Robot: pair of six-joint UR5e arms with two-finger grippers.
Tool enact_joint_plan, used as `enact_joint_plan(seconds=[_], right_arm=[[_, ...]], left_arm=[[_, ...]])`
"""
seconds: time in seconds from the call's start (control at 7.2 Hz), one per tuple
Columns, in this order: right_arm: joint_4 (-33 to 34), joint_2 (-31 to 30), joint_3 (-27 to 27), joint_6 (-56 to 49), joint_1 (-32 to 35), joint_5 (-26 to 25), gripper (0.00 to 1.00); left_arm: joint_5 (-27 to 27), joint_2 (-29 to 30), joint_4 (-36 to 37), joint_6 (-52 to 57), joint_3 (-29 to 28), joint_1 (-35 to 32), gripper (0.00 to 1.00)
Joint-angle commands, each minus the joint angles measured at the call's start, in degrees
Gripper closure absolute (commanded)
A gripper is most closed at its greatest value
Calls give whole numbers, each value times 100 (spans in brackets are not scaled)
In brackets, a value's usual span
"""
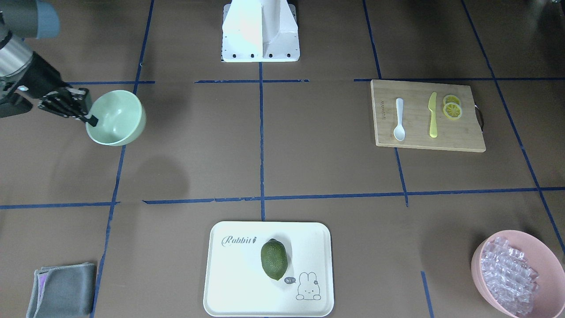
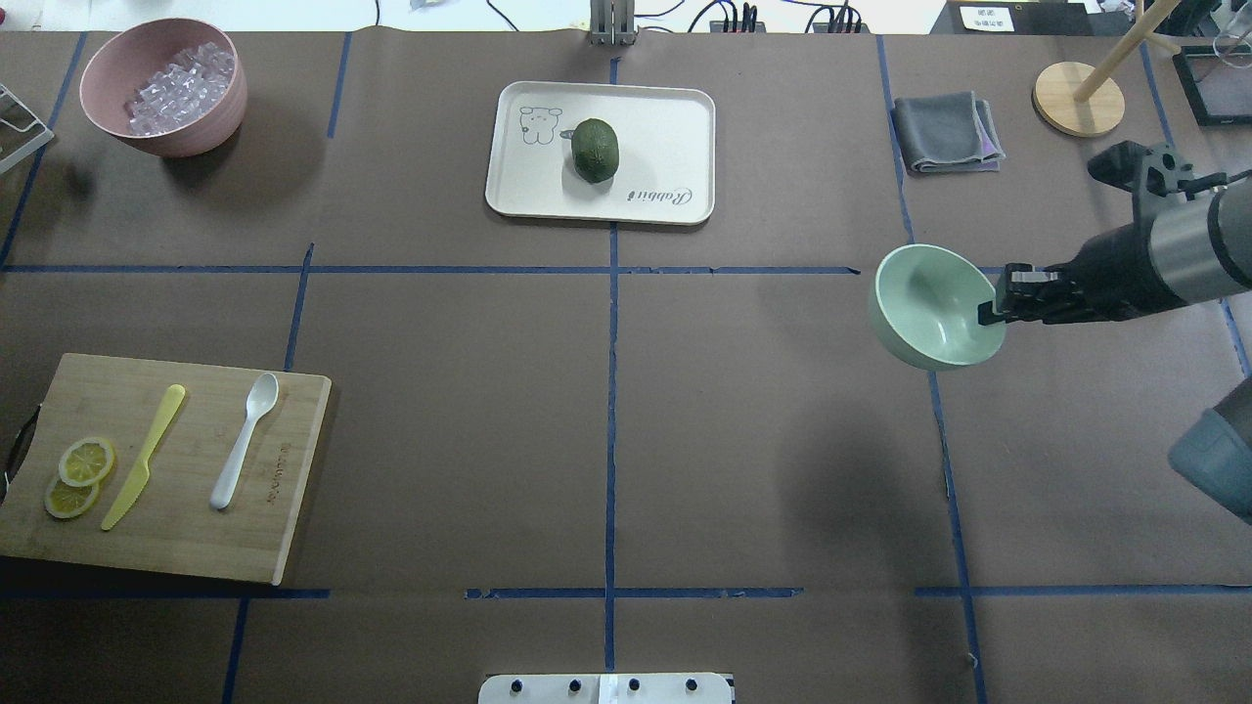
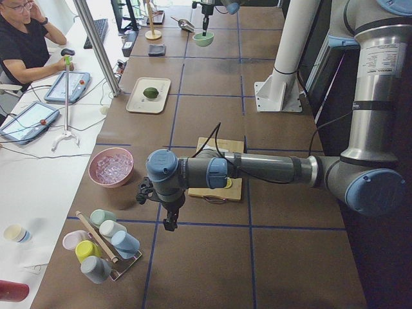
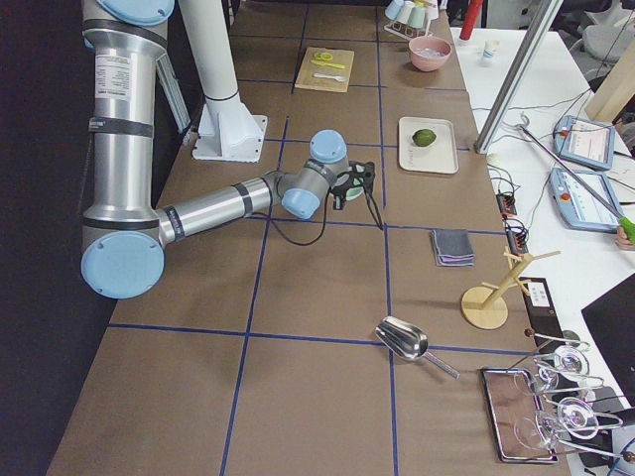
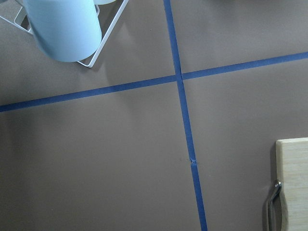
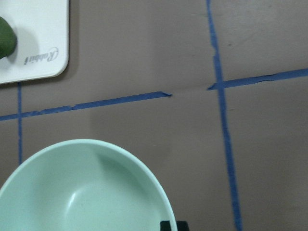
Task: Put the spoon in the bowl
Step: 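Carry the green bowl with the right gripper toward the table centre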
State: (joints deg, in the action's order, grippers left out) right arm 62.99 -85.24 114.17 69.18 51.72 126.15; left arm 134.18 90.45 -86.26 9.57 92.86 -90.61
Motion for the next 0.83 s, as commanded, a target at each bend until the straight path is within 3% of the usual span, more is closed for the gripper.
enact_joint_plan(seconds=[0.0, 0.28, 0.42, 0.69], right_arm=[[966, 1198, 114, 989, -1088, -1129, 100], [2063, 2069, 1, 1115, -1960, -2098, 100], [2077, 2273, -200, 1141, -2243, -2477, 100], [2033, 3000, -1138, 1632, -2517, -2805, 100]], left_arm=[[3, -19, -198, -209, 13, 0, 0], [-6, -19, -347, -218, -31, 0, 0], [-15, -19, -347, -218, -31, 0, 0], [-15, -19, -347, -227, -23, 9, 0]])
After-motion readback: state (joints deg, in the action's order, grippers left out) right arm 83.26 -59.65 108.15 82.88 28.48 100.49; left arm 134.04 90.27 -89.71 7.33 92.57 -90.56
